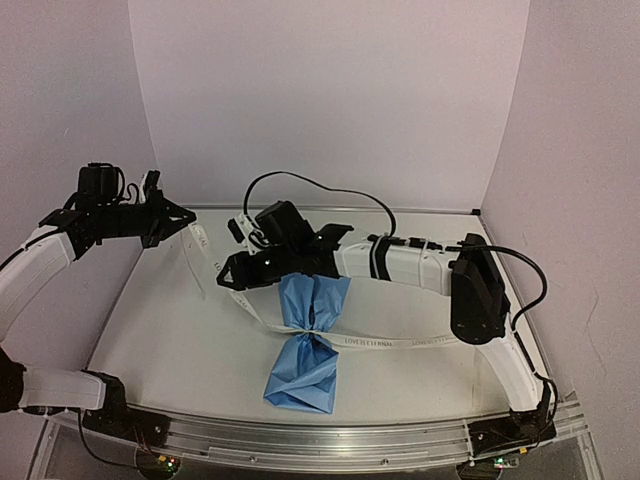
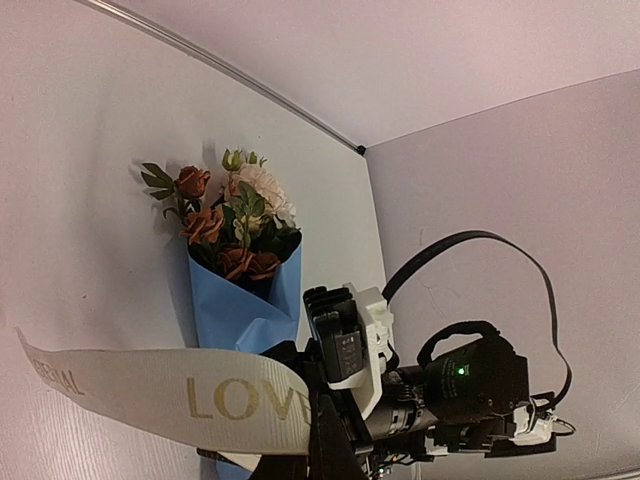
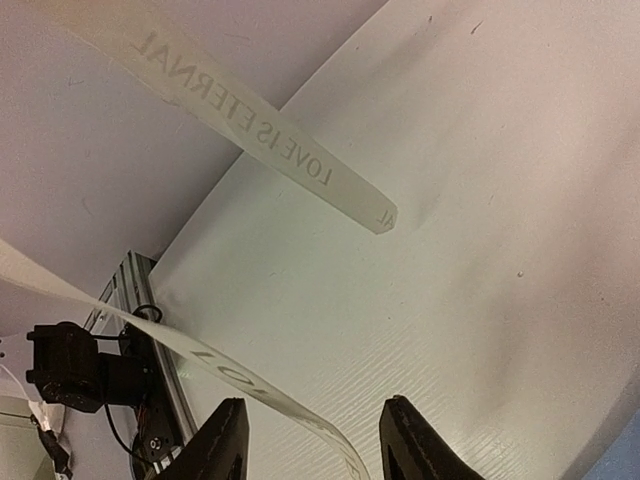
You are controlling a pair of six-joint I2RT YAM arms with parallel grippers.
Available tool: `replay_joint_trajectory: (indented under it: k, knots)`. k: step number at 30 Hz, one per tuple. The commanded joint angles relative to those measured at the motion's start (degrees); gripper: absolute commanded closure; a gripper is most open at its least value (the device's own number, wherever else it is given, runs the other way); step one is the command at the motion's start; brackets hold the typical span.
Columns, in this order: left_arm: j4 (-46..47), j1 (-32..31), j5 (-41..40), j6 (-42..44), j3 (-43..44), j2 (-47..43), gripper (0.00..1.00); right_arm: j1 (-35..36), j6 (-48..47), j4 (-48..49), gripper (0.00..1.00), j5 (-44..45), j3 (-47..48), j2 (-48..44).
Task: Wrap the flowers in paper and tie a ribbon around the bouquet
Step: Pass from the left arm to the right
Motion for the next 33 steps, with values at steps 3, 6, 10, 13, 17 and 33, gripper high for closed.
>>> replay_joint_trajectory:
  k: [3, 6, 10, 13, 17, 33]
  knots:
    - [1.1, -0.1, -0.8, 0.5, -0.3, -0.3, 1.00, 0.3, 0.6, 1.7, 0.56, 0.3, -2.2, -0.8]
    - [1.3, -0.1, -1.0, 0.4, -0.8, -0.2, 1.00, 0.6, 1.3, 2.1, 0.60, 0.6, -2.4, -0.8]
    - [1.4, -0.1, -1.8, 0.4, -1.8, -0.1, 1.00, 1.1, 1.7, 2.0, 0.79, 0.9, -2.5, -1.0]
    - [-0.1, -0.1, -4.5, 1.1, -3.2, -0.1, 1.00, 1.2, 1.8, 1.6, 0.99, 1.7, -5.2, -3.4]
    - [-3.7, -0.1, -12.2, 4.5, -6.2, 0.6, 1.00, 1.4, 0.3, -1.8, 1.00, 4.6, -12.4, -10.7]
    - [0.8, -0.2, 0.2, 5.4, -3.6, -8.4, 1.00, 1.8, -10.0, -3.3, 0.48, -0.4, -15.2, -13.5]
